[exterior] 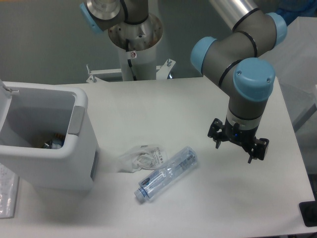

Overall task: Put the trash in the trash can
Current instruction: 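Move the gripper down over the clear plastic water bottle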

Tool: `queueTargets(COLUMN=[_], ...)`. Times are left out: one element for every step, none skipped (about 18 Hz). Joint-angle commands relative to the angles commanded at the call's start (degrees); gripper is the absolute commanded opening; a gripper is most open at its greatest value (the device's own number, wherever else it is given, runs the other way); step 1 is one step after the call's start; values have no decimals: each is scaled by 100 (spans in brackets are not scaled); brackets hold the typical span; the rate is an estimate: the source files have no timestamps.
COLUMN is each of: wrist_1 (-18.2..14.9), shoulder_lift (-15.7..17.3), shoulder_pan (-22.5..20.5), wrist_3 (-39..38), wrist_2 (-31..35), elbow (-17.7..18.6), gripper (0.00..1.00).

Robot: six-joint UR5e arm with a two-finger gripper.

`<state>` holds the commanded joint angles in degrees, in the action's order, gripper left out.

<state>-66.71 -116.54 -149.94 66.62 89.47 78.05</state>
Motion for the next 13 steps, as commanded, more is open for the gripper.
queueTargets(wrist_1=[0, 0, 0, 0, 0, 0, 0, 26, 79, 184, 359, 578, 772], shoulder_lift=[9, 9, 17, 26, 26, 35, 35, 35, 26, 18, 9, 17, 18], shoulder_pan=[17, 61, 96, 140, 193, 289, 377, 482, 588, 685, 781, 869, 922], wrist_3=[-17, -26, -35, -53, -88, -192, -341, -526, -710, -903, -1097, -1273, -1466], wrist_2=[9, 9, 9, 0, -9, -17, -18, -44, -44, -44, -44, -35, -9], elbow=[26, 53, 70, 79, 88, 88, 114, 167, 228, 307, 403, 518, 606], gripper=[100, 100, 100, 100, 100, 100, 100, 100, 100, 100, 100, 100, 100])
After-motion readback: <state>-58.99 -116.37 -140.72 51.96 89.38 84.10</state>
